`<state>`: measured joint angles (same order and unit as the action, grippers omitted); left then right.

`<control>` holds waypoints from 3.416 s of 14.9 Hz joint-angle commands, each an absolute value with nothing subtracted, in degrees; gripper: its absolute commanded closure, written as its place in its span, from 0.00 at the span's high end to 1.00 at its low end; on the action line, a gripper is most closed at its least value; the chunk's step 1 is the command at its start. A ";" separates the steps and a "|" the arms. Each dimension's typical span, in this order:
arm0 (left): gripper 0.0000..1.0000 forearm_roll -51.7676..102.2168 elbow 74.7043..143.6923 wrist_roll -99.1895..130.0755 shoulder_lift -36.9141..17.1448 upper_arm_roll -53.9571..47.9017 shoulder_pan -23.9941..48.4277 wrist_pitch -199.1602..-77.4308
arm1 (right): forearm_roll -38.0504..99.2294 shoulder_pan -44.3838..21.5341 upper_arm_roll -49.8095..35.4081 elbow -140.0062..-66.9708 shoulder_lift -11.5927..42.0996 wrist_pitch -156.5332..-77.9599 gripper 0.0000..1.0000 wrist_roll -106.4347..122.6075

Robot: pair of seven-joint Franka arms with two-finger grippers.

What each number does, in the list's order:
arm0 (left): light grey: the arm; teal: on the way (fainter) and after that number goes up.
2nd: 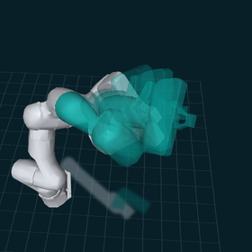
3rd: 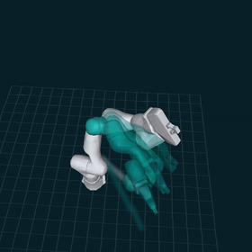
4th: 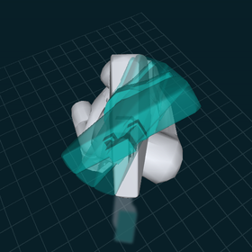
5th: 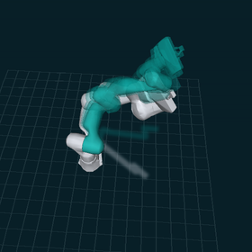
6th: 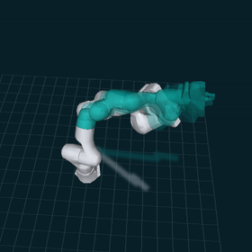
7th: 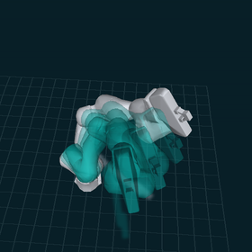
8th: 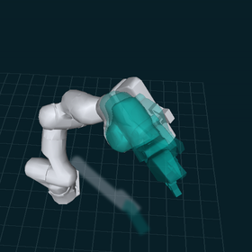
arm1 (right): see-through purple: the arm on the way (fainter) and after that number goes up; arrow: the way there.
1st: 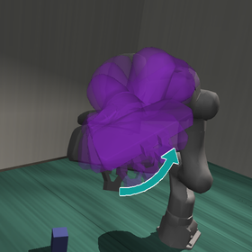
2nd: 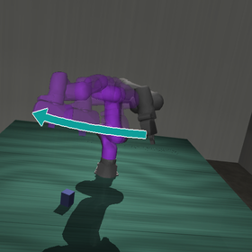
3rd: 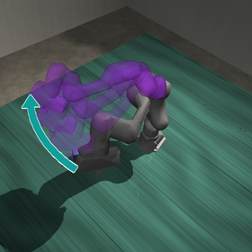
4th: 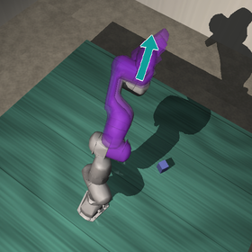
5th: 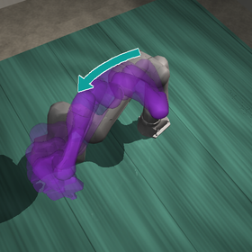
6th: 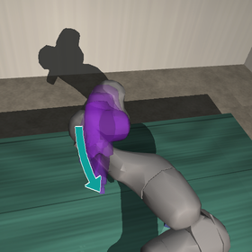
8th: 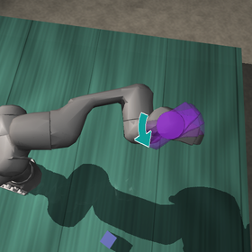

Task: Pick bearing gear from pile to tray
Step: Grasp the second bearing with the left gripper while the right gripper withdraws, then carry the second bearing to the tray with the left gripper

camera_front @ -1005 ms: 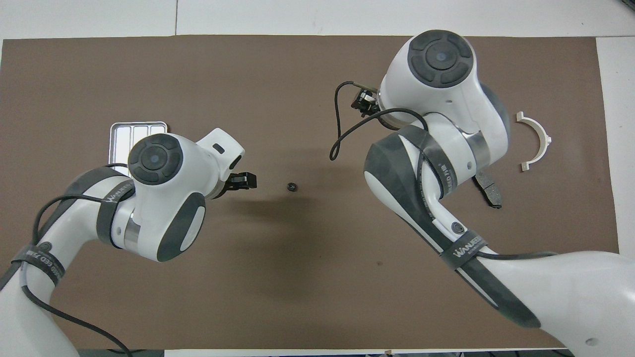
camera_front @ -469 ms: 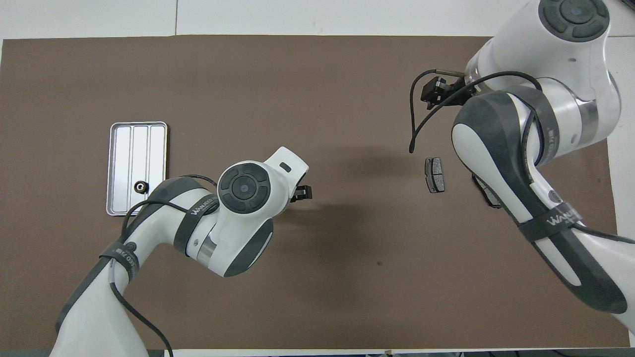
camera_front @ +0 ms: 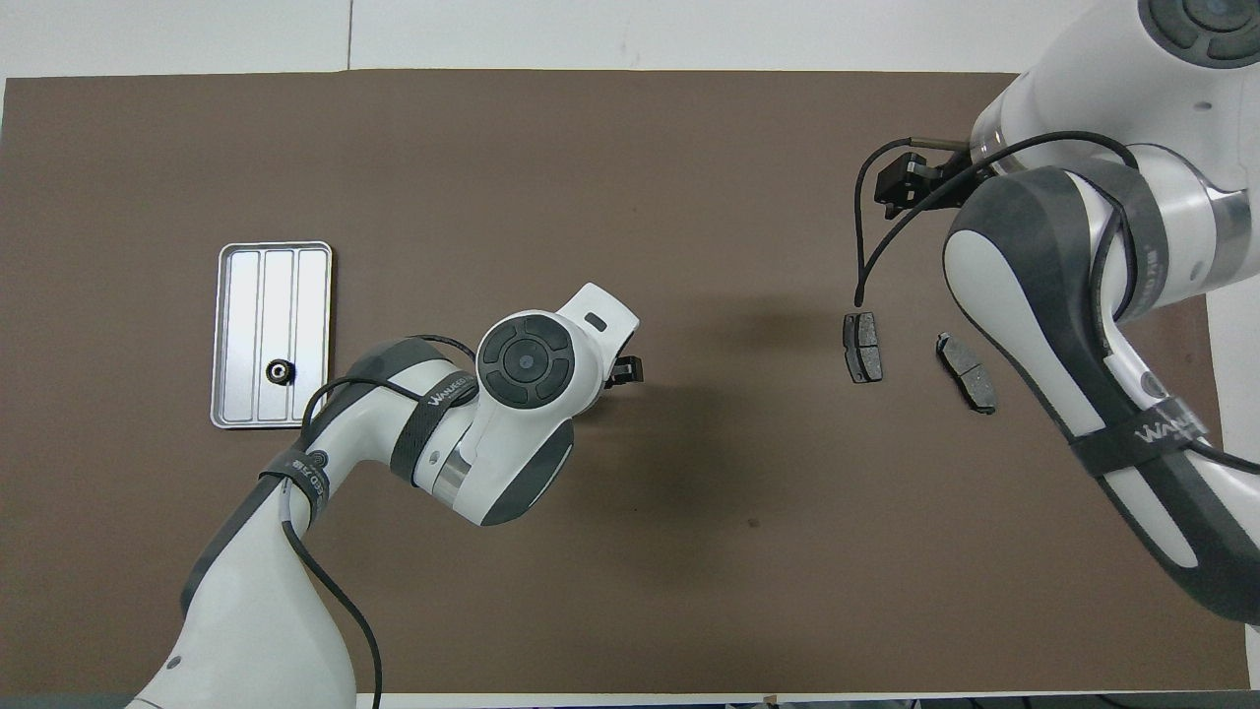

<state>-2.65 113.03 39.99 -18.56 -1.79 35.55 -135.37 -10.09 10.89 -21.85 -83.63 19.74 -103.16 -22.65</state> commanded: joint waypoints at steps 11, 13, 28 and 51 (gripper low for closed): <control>0.91 -4.57 112.59 41.31 -20.21 -1.41 35.51 -136.93 | 1.14 0.35 1.05 -95.01 -1.30 -93.00 1.00 0.52; 0.89 -4.66 112.59 42.09 -21.09 -1.41 35.51 -137.46 | 1.14 0.18 1.05 -94.92 -4.03 -91.59 1.00 0.44; 0.00 -4.75 108.29 42.98 -21.45 -1.23 32.88 -134.32 | 1.05 0.09 0.79 -97.56 -9.32 -87.01 1.00 0.18; 0.00 2.72 116.19 -13.53 -14.06 -1.14 -1.58 -133.15 | 1.14 0.79 0.26 -94.04 -3.96 -87.63 1.00 0.18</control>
<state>1.64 115.61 -11.07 -14.16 -0.96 -0.70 -131.83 -0.34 0.24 0.19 -94.34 -3.77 -87.32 -1.29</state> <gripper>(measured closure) 0.762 0.000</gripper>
